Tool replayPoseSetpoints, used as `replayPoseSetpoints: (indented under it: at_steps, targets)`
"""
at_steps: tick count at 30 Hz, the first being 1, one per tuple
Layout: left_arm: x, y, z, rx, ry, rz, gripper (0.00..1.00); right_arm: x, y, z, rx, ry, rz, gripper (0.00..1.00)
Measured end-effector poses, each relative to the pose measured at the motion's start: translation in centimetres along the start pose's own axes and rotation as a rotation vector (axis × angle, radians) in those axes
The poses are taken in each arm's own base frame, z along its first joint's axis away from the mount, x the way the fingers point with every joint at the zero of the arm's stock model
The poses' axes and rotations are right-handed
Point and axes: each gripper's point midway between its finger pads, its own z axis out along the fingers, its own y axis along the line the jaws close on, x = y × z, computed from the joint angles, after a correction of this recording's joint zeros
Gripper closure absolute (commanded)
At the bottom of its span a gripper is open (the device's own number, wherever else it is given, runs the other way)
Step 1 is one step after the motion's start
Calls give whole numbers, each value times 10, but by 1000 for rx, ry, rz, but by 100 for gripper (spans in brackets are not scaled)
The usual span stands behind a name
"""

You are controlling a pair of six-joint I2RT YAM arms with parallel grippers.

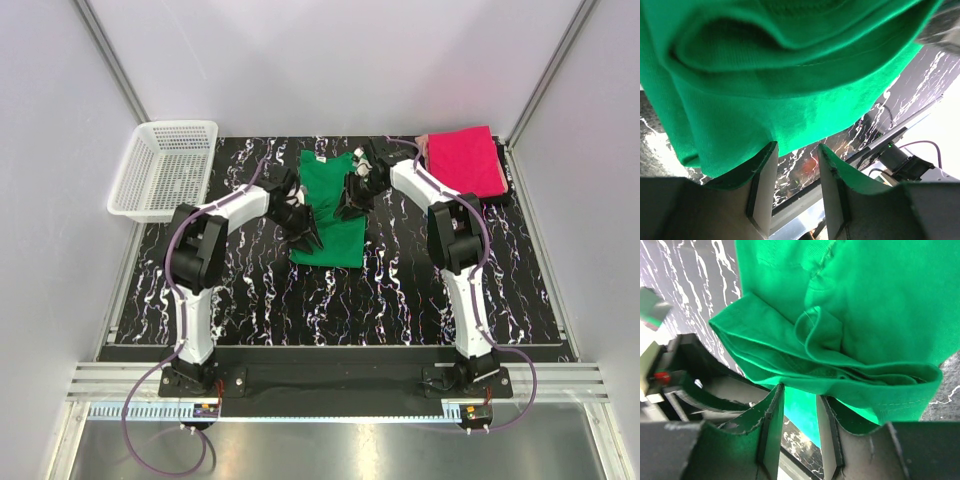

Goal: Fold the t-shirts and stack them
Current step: Fold the tshirt

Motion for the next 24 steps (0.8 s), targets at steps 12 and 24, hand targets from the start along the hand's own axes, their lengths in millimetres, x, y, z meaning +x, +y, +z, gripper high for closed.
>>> replayPoseSetpoints:
  at_steps: [12,24]
  targets:
    - [0,14,15,-29,24,-16,59,-12,-15,16,39,-14,5,62]
    - [1,16,19,-37,18,-10,59,-36,-29,20,75,-63,12,62]
